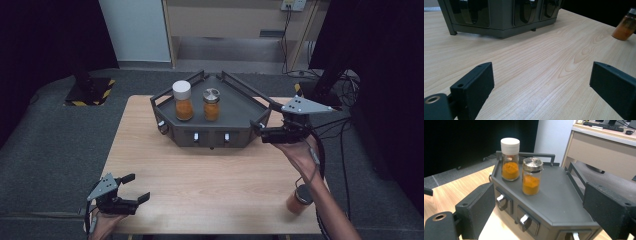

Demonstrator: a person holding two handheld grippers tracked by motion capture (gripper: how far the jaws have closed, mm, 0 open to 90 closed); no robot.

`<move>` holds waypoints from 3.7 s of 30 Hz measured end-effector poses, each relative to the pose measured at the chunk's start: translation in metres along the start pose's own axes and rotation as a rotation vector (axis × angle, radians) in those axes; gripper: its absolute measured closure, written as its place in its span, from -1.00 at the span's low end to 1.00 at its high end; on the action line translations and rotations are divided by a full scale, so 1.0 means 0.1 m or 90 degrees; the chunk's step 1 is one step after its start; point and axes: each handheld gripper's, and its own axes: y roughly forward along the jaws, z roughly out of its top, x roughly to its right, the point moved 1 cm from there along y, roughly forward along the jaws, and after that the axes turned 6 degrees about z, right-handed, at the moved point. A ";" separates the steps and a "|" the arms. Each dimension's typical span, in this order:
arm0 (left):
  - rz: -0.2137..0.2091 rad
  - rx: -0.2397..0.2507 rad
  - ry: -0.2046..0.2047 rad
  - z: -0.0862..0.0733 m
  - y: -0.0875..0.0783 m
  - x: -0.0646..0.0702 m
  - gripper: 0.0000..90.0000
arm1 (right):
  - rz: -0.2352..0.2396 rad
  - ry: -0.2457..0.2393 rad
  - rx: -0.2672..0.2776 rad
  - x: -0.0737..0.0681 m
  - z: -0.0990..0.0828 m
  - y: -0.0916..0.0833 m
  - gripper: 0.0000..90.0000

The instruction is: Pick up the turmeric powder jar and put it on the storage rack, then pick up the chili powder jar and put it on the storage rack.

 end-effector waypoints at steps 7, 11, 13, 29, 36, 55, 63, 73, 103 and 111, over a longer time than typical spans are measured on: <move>0.002 0.000 0.000 0.00 0.00 0.00 -0.90 | -0.011 0.002 0.004 -0.06 -0.22 -0.23 -0.76; 0.003 -0.001 0.000 0.00 -0.01 0.01 -0.90 | -0.019 0.004 0.005 -0.11 -0.36 -0.36 -0.76; 0.004 -0.002 0.001 0.00 -0.01 0.01 -0.90 | -0.020 0.013 0.011 -0.13 -0.44 -0.42 -0.76; 0.006 -0.006 0.001 0.01 -0.01 0.01 -0.90 | -0.048 0.052 0.024 -0.32 -0.98 -0.76 -0.77; 0.008 -0.007 -0.001 0.01 -0.01 0.02 -0.90 | -0.078 0.049 0.018 -0.42 -1.14 -0.85 -0.78; 0.011 -0.014 0.005 0.01 -0.03 0.04 -0.90 | -0.126 0.084 -0.013 -0.57 -1.56 -0.99 -0.79; 0.011 -0.014 0.003 0.01 -0.03 0.04 -0.90 | -0.147 0.090 -0.030 -0.63 -1.74 -0.96 -0.79; 0.011 -0.011 0.003 0.01 -0.03 0.04 -0.90 | -0.166 0.089 -0.031 -0.68 -1.89 -0.95 -0.79; 0.009 -0.005 0.001 0.00 -0.04 0.03 -0.90 | -0.163 0.106 -0.023 -0.65 -1.97 -0.97 -0.79; 0.007 -0.006 0.001 0.00 -0.03 0.03 -0.90 | -0.162 0.103 -0.020 -0.66 -1.94 -0.98 -0.79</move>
